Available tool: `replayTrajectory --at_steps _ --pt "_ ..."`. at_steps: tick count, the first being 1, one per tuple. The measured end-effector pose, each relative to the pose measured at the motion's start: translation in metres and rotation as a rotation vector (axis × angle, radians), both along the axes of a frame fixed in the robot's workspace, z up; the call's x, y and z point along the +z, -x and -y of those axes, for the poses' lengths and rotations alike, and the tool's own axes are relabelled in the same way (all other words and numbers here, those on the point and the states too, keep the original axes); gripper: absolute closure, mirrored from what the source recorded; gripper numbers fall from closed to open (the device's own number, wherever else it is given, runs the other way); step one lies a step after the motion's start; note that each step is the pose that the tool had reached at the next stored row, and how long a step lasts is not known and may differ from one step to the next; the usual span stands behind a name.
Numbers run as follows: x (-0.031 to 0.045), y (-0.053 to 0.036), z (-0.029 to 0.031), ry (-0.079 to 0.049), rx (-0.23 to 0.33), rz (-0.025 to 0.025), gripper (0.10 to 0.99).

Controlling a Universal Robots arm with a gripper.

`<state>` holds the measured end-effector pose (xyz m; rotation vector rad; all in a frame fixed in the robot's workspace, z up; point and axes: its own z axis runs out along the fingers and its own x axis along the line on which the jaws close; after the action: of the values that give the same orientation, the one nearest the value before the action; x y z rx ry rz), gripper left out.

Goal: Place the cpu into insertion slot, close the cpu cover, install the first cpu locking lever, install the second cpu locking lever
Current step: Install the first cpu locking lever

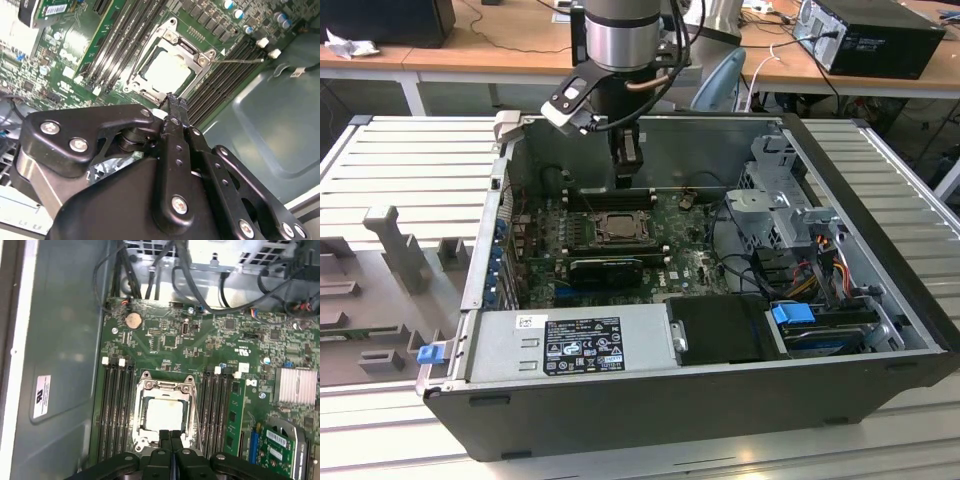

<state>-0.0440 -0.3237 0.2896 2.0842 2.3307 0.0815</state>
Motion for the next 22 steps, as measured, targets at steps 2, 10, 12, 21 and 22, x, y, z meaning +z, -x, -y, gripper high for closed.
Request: replayTrajectory --at_steps 2,10,12,21,22 --pt "-0.0001 0.0000 0.0000 0.000 0.028 0.0000 0.980" --pt "-0.0002 0.0000 0.0000 0.000 0.172 0.0000 0.980" --pt "-0.0002 0.0000 0.0000 0.000 0.213 0.0000 0.980" --pt "-0.0002 0.0000 0.0000 0.000 0.380 0.0001 0.980" --pt "-0.0002 0.0000 0.0000 0.000 0.390 0.0001 0.980"
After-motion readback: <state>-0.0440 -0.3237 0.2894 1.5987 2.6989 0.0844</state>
